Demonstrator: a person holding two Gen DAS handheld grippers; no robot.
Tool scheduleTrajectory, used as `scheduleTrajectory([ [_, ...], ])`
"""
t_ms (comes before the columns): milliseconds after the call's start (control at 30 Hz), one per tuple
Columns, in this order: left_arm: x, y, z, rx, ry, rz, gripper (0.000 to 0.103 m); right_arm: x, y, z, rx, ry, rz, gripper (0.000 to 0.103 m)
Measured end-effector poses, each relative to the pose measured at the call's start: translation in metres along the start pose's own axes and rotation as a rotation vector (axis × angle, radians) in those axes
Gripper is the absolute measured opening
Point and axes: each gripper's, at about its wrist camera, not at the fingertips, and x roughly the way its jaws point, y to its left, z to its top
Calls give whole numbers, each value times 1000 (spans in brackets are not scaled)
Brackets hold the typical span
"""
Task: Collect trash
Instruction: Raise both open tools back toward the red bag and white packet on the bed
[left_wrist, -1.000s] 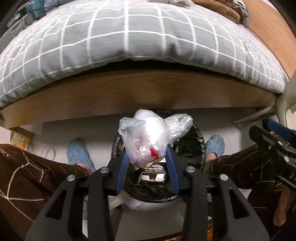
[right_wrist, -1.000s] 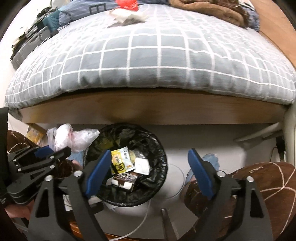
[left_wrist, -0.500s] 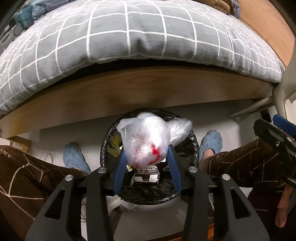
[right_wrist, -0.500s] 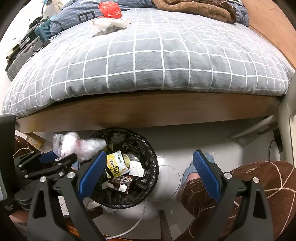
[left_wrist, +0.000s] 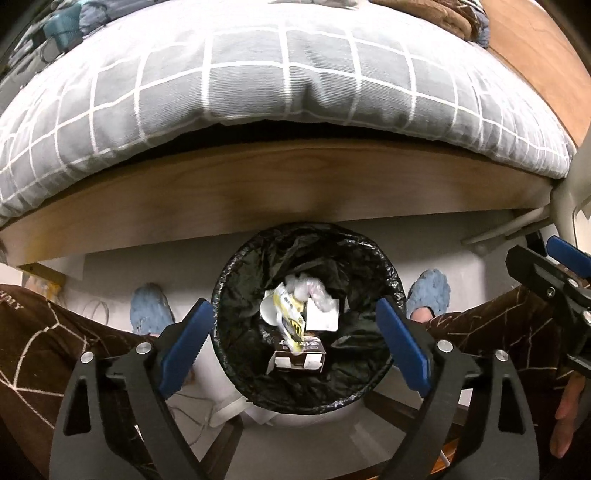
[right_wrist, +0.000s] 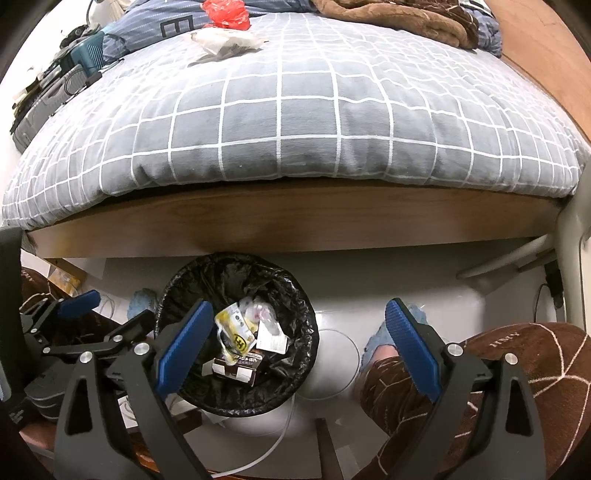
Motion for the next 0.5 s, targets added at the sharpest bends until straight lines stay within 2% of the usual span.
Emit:
scheduleTrajectory([
  [233, -18, 18, 3, -31, -49, 17, 91, -2, 15, 6, -38, -30, -17, 91],
  [367, -37, 32, 7, -78, -82, 20, 91, -9, 24, 10, -62, -55, -5, 91],
  [500, -53, 37, 11, -78, -115, 13, 91, -21, 33, 15, -89, -92, 5, 91],
])
